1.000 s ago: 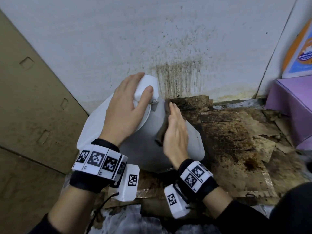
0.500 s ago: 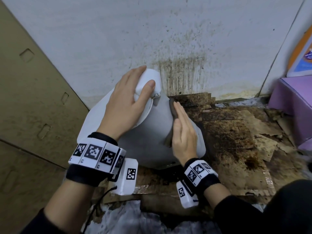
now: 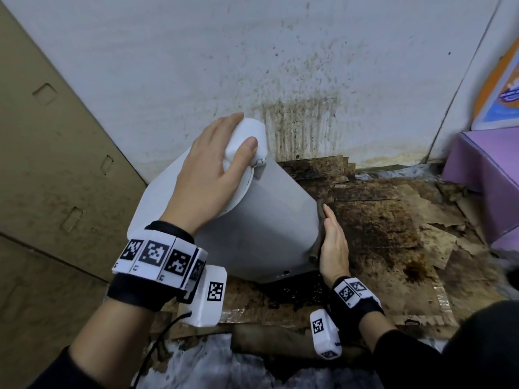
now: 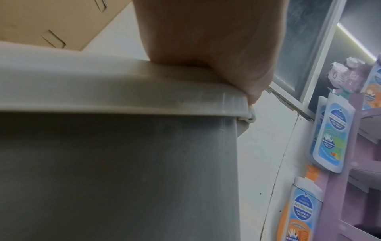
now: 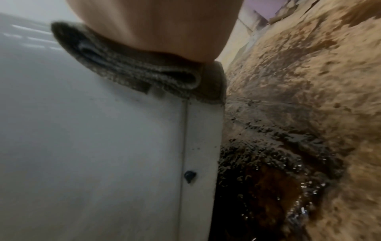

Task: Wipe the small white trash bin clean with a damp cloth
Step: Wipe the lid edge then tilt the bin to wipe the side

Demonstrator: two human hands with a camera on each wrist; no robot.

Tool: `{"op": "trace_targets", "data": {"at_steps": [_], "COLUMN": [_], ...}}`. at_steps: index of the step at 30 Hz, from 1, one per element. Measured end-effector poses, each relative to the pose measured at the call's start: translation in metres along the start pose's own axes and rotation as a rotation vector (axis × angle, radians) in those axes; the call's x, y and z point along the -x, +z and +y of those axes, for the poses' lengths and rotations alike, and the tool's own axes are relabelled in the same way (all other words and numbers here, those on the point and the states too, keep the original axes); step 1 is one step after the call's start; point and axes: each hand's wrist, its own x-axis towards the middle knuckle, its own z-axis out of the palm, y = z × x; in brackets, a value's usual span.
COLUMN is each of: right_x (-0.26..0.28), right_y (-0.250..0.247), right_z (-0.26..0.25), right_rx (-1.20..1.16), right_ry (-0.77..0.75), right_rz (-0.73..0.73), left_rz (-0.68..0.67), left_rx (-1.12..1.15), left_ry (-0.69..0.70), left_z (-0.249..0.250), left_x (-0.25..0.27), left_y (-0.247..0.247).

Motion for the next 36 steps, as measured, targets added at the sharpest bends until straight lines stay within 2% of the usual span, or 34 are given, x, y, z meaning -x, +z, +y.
{"op": "trace_targets", "data": {"at_steps": [5, 12, 14, 17, 20, 23, 25, 27, 32, 36], "right_x": [0.008, 0.032, 0.032, 0.021, 0.011, 0.006, 0.002, -0.002, -0.001, -0.001], "right_y": [0.013, 0.043, 0.044, 0.038, 0.025, 0.008, -0.001, -0.006, 0.000, 0.011], "right_z": [-0.034, -0.116, -0.116, -0.093, -0.052, -0.016, -0.005, -0.001, -0.009, -0.040], "right_rx": [0.032, 0.071, 0.107, 0.139, 0.117, 0.122, 0.077, 0.029, 0.025, 0.012], "right_ry": [-0.091, -0.413, -0.473, -0.562, -0.468, -0.227, -0.035, 0.080, 0.091, 0.055], "right_rz": [-0.025, -0.231, -0.233, -0.145, -0.064, -0.017, -0.012, -0.007, 0.027, 0.050], "left_rz": [0.019, 0.031, 0.030, 0.018, 0.007, 0.009, 0.007, 0.008, 0.016, 0.037], "left_rx": [0.020, 0.019, 0.030, 0.036, 0.040, 0.050, 0.052, 0.043, 0.031, 0.002], "left_ry": [-0.021, -0.001, -0.006, -0.009, -0.018, -0.028, -0.028, -0.019, -0.010, -0.013], "left_z": [-0.004, -0.006, -0.007, -0.007, -0.006, -0.007, -0.007, -0.005, -0.002, -0.003], "left_x": [0.002, 0.005, 0.006, 0.006, 0.007, 0.008, 0.008, 0.007, 0.007, 0.008], "left_y": [-0.006, -0.005, -0.006, -0.007, -0.008, -0.010, -0.011, -0.009, -0.004, -0.002]}}
